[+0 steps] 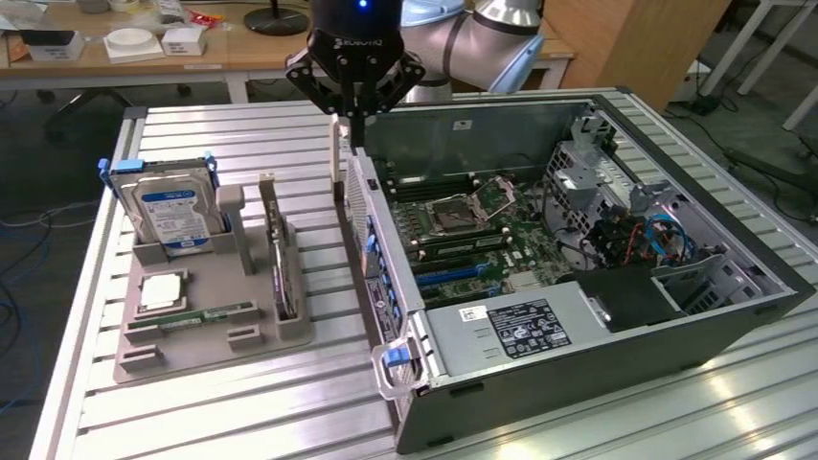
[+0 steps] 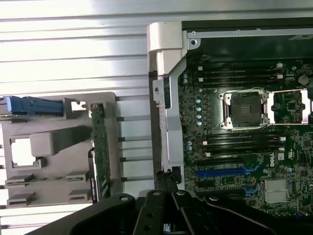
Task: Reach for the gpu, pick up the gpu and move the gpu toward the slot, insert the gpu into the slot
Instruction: 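Reach for the gpu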
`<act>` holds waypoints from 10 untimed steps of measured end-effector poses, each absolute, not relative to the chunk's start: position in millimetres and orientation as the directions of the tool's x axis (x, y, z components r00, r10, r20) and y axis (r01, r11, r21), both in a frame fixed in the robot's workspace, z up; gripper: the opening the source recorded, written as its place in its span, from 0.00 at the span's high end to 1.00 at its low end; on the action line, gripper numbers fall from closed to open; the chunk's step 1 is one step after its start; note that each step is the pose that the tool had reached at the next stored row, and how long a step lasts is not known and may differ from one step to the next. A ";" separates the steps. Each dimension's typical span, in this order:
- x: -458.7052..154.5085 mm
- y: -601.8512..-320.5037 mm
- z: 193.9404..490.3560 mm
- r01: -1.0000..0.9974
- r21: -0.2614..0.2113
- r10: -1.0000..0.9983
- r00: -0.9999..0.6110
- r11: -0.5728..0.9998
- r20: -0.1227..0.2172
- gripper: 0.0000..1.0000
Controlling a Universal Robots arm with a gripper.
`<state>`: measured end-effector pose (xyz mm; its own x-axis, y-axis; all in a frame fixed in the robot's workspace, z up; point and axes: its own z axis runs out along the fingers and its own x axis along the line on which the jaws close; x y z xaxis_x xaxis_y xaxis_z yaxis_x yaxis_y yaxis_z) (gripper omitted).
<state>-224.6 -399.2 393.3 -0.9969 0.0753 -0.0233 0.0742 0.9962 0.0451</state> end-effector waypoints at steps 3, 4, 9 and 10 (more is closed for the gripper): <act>-229.5 -399.2 393.3 0.074 0.045 0.075 -0.997 0.996 -0.023 0.90; -231.5 -399.2 393.3 0.074 0.045 0.075 -0.997 0.996 -0.023 0.90; -240.7 -399.3 393.3 0.074 0.045 0.075 -0.997 0.996 -0.023 0.90; -242.3 -399.4 393.3 0.074 0.045 0.075 -0.997 0.996 -0.023 0.90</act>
